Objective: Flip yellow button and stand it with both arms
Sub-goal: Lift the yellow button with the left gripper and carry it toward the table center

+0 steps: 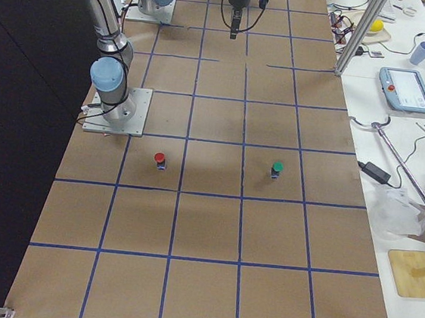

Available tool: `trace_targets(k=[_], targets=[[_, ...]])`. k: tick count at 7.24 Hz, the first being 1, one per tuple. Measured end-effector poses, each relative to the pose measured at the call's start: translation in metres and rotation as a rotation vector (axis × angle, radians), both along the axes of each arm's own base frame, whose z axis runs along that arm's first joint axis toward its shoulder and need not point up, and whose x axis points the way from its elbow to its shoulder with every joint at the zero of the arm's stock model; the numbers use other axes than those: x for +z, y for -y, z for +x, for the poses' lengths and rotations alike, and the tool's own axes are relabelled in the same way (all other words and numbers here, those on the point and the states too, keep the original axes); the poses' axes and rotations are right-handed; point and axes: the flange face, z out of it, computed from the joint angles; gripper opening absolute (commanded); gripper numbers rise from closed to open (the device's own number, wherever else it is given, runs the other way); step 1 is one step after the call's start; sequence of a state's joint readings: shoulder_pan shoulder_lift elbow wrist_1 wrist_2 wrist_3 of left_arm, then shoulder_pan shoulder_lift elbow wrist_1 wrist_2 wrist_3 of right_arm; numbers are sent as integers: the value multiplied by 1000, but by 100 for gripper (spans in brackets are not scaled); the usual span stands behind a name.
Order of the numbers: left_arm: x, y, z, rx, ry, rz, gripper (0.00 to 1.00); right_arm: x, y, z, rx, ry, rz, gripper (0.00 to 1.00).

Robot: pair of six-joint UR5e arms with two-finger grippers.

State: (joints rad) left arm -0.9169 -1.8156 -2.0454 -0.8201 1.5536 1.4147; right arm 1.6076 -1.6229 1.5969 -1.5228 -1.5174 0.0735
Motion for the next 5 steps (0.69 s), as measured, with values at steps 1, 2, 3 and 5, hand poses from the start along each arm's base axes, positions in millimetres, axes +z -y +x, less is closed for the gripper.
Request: trace_targets(k=[1,2,3,5], targets=[[-1,-1,1,-3,5,7,50,0,0,0,1,0,0,99],[-1,-1,1,-8,7,13,31,0,0,0,2,-1,1,99],[-1,-2,1,-11,7,17,18,-1,0,0,3,-1,3,99],[5,-3,-1,-9,4,21,15,-1,0,-1,2,-1,3,99]])
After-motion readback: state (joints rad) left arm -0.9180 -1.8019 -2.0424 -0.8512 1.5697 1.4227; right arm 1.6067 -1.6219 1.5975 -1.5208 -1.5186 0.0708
